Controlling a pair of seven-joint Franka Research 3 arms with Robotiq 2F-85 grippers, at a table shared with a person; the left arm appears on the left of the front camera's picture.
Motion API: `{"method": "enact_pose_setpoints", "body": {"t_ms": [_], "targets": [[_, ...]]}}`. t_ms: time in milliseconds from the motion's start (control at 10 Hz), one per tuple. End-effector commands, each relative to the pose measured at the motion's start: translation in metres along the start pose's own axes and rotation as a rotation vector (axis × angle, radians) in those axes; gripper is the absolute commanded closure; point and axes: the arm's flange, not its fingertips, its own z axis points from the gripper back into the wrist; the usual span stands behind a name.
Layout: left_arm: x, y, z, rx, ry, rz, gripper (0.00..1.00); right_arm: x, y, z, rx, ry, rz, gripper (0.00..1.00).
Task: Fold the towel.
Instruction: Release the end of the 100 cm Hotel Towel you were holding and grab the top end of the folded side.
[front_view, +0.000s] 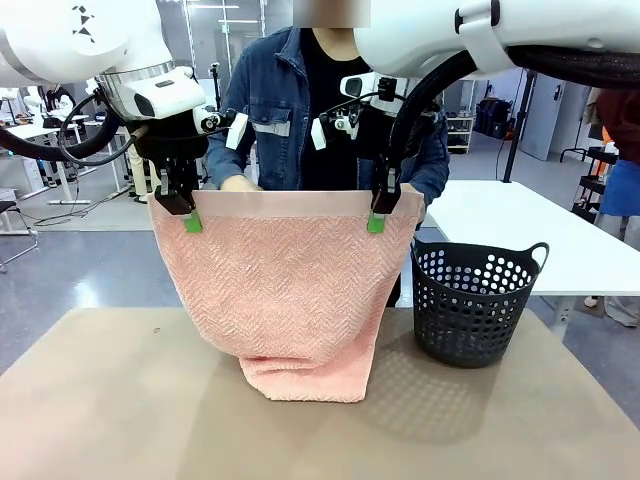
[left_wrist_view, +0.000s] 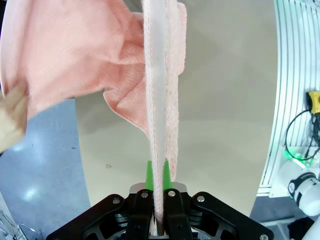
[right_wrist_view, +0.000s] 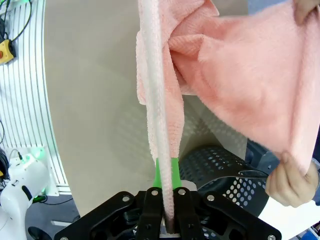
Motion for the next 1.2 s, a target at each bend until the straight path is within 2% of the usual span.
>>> {"method": "enact_pose_setpoints", "body": {"t_ms": [0,1100], "targets": [[-0.0013,0.0003,0.0009,0.002,0.002,-0.002,1.0,-0.0005,-0.0001,-0.0003,0.003,-0.007,0.006,1.0],[-0.0013,0.0003,0.0009,0.002,0.002,-0.002,1.0,-0.0005,-0.0001,-0.0003,0.003,-0.007,0.006,1.0]]}}
